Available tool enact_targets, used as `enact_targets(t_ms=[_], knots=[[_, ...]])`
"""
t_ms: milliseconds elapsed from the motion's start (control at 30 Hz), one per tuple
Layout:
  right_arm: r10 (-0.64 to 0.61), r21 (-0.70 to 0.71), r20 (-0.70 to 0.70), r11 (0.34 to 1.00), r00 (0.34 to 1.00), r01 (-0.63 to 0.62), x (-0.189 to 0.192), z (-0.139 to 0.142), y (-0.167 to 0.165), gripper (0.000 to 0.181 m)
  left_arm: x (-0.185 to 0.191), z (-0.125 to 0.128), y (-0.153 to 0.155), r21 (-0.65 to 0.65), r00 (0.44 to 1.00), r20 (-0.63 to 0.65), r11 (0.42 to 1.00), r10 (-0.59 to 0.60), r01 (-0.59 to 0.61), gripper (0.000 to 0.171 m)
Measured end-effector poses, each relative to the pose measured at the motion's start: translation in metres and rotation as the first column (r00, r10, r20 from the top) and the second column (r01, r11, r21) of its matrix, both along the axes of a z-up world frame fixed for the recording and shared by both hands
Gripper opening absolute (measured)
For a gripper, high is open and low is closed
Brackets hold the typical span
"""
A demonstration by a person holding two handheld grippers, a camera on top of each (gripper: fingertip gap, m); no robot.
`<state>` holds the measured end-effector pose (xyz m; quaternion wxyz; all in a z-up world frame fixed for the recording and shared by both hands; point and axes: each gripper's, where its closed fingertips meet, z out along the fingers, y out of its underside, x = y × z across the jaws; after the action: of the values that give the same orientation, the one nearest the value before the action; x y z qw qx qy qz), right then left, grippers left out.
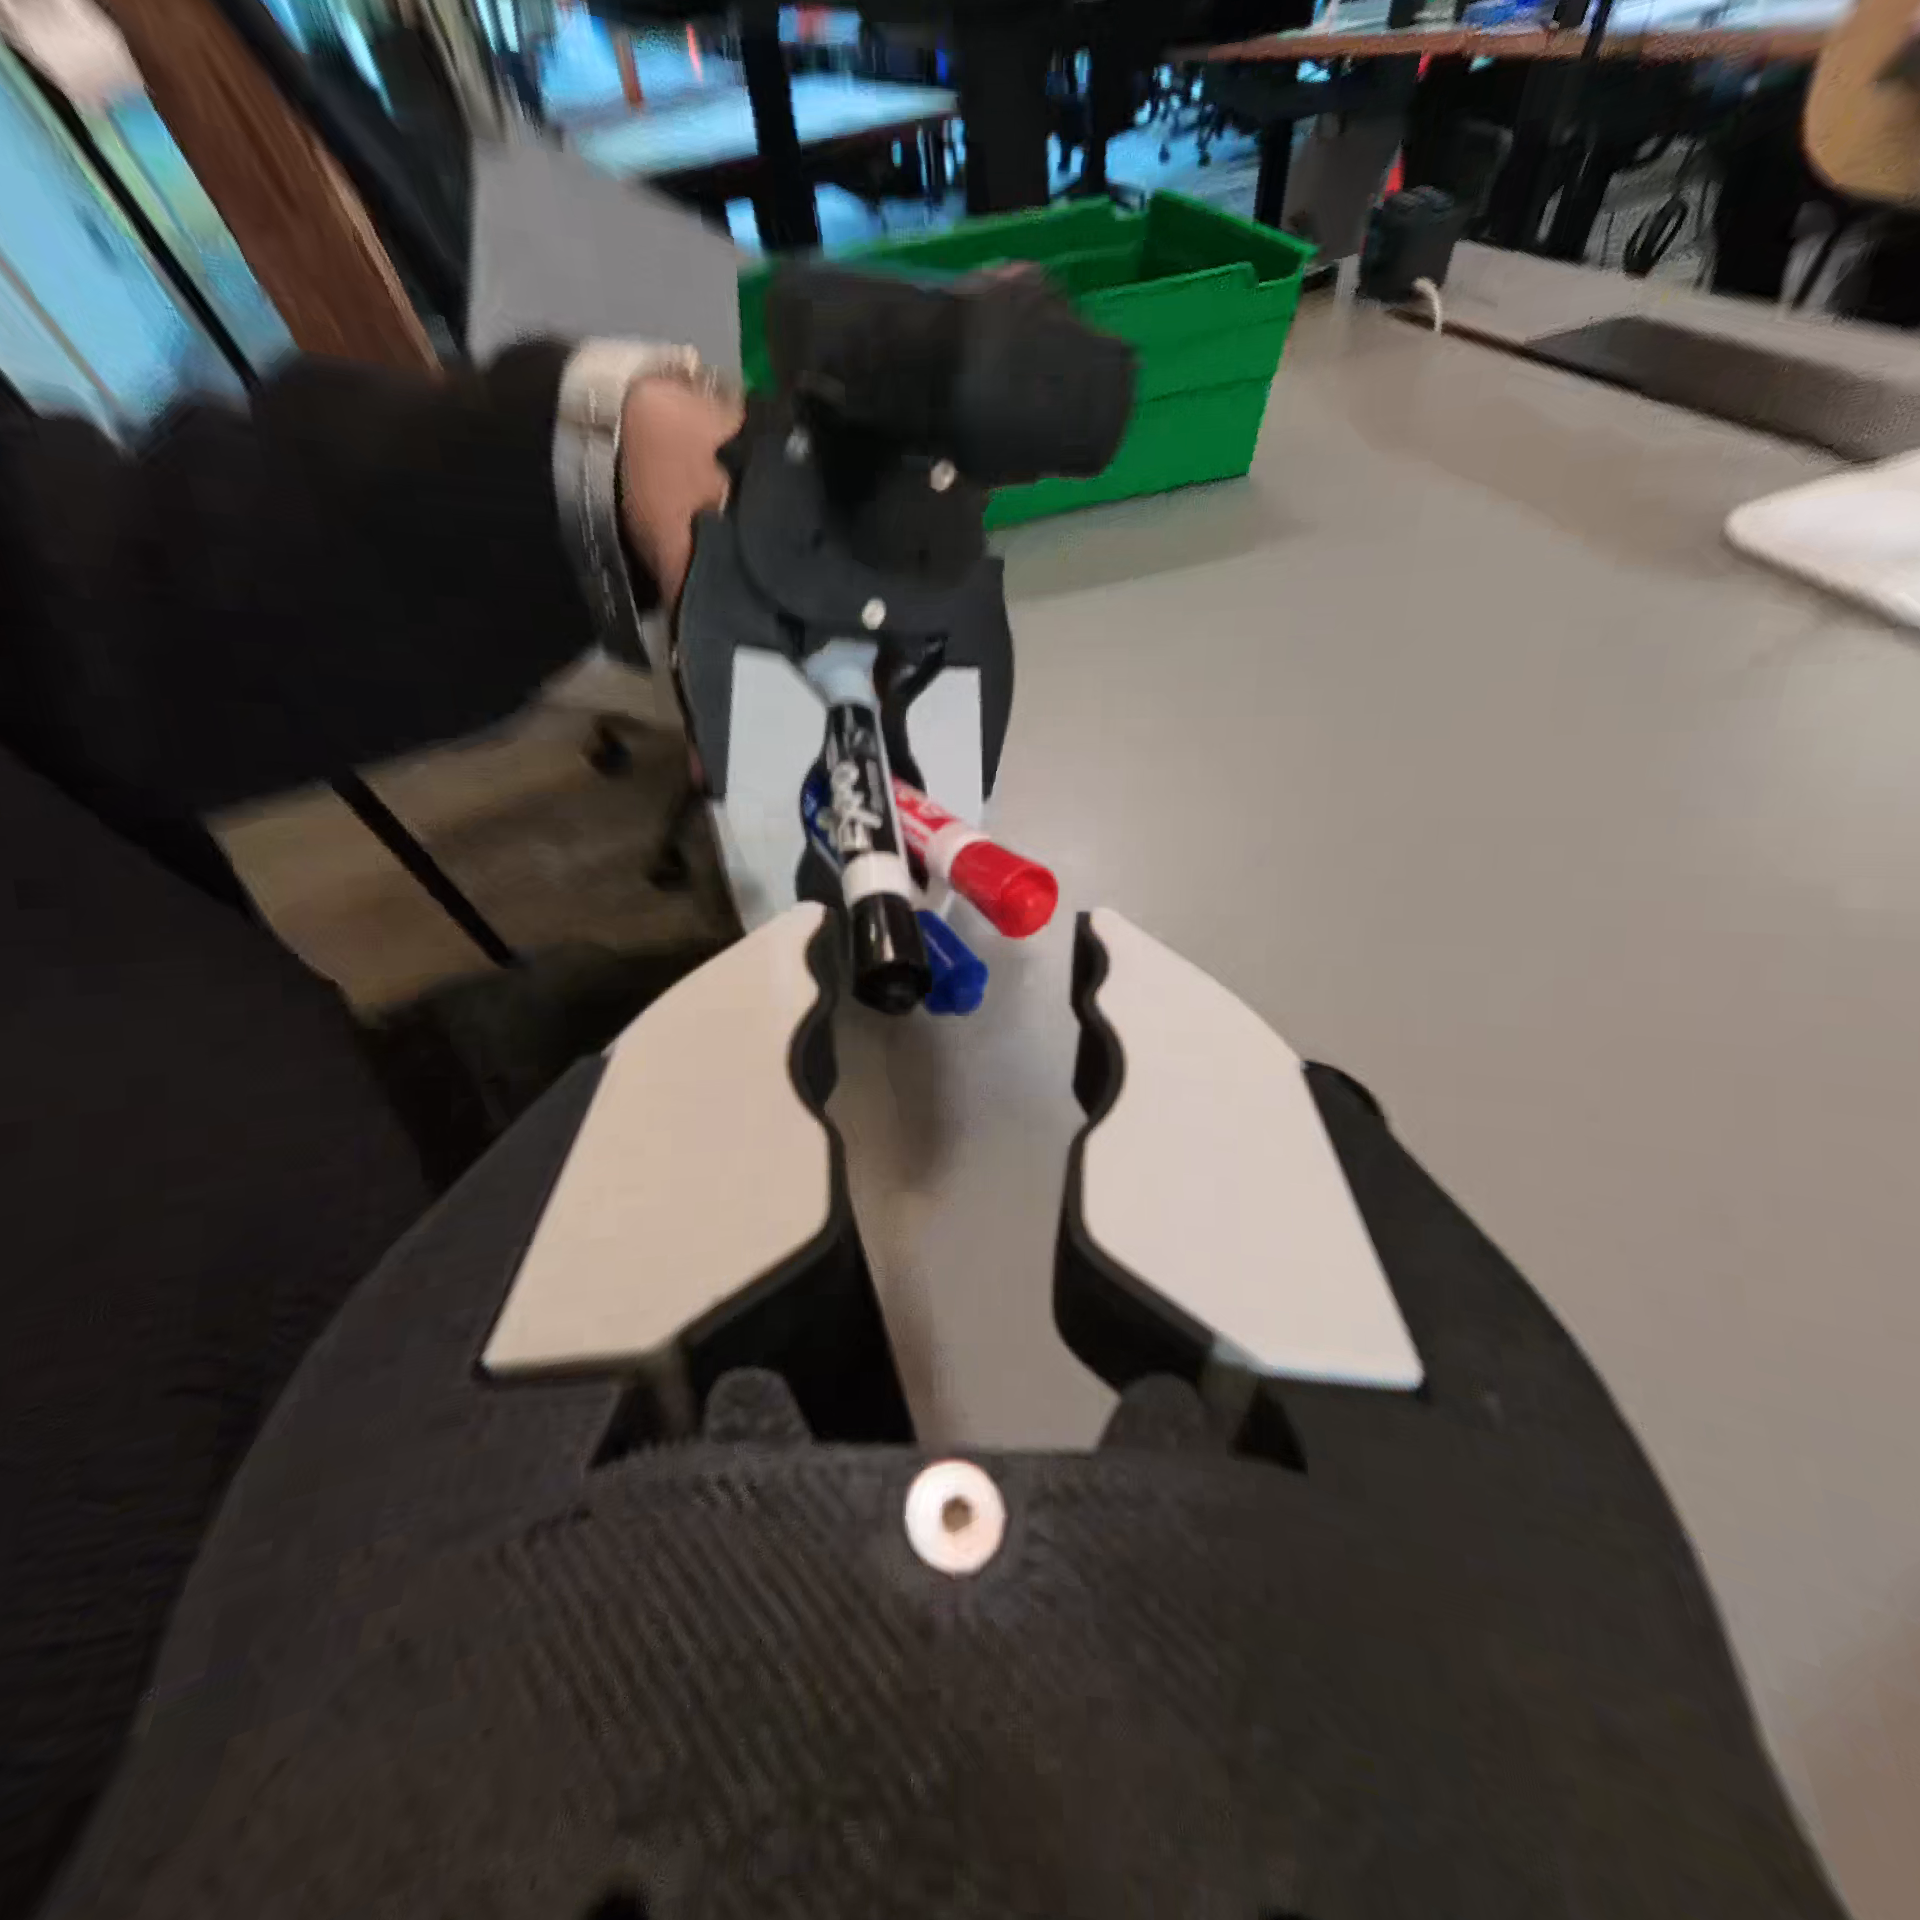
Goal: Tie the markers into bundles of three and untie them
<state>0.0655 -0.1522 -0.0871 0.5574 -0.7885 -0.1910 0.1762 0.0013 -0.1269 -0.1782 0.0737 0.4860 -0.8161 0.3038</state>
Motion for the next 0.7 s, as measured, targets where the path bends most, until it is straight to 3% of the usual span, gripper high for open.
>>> enact_targets(t_ms=[133,367,500,700], knots=[[0.006,-0.002,0.268,1.000,0.963,-0.006,-0.018,-0.020,0.003,0.044,0.000,0.000,0.000,-0.013,1.000,-0.002,1.000,0.005,-0.005,0.045],[-0.030,0.020,0.438,1.000,0.899,0.023,-0.022,-0.032,0.009,0.020,-0.001,0.000,-0.002,-0.008,1.000,-0.006,1.000,-0.005,0.005,0.046],[-0.019,0.056,0.398,0.998,0.917,-0.004,-0.024,-0.021,0.006,0.020,-0.002,0.000,-0.002,0.007,1.000,-0.006,1.000,-0.014,0.014,0.045],[0.017,0.058,0.190,0.998,0.982,-0.028,-0.019,-0.003,0.000,0.020,-0.003,0.000,-0.009,0.031,0.999,-0.009,0.998,-0.049,0.049,0.045]])
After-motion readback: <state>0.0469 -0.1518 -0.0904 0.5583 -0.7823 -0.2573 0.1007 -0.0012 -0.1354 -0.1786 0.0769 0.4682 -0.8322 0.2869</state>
